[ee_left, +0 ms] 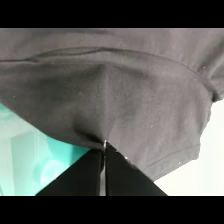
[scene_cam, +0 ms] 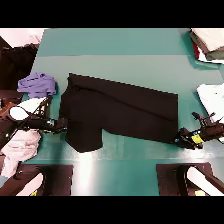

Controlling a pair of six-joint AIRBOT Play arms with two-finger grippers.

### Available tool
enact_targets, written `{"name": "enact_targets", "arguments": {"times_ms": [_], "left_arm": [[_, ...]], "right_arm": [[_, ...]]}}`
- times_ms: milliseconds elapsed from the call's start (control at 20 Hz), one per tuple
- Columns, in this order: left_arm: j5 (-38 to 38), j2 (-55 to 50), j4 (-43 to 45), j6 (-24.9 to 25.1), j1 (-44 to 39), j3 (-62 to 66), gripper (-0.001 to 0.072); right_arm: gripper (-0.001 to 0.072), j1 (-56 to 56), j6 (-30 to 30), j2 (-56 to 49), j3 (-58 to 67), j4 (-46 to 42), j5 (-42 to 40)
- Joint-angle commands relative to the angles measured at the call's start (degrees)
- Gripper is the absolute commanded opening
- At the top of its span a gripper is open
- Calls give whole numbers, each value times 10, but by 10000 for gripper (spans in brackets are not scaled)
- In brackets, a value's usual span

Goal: Fold the shirts.

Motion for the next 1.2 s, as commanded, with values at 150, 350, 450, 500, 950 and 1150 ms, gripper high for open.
{"name": "enact_targets", "arguments": {"times_ms": [150,350,450,500,950,1150], "left_arm": [[-11,0,0,7,0,1,24],[-61,18,6,5,0,11,21],[-83,69,4,-14,0,11,21],[-106,99,1,-15,0,11,21],[-119,180,-96,-7,0,18,23],[32,179,-54,-8,0,43,23]], "right_arm": [[23,0,-7,1,-7,9,-50],[17,0,-10,1,53,-8,-11],[16,0,-7,2,106,-42,30],[16,0,-1,2,130,-58,46],[16,1,4,2,236,-33,45],[16,1,4,-2,278,25,-2]]}}
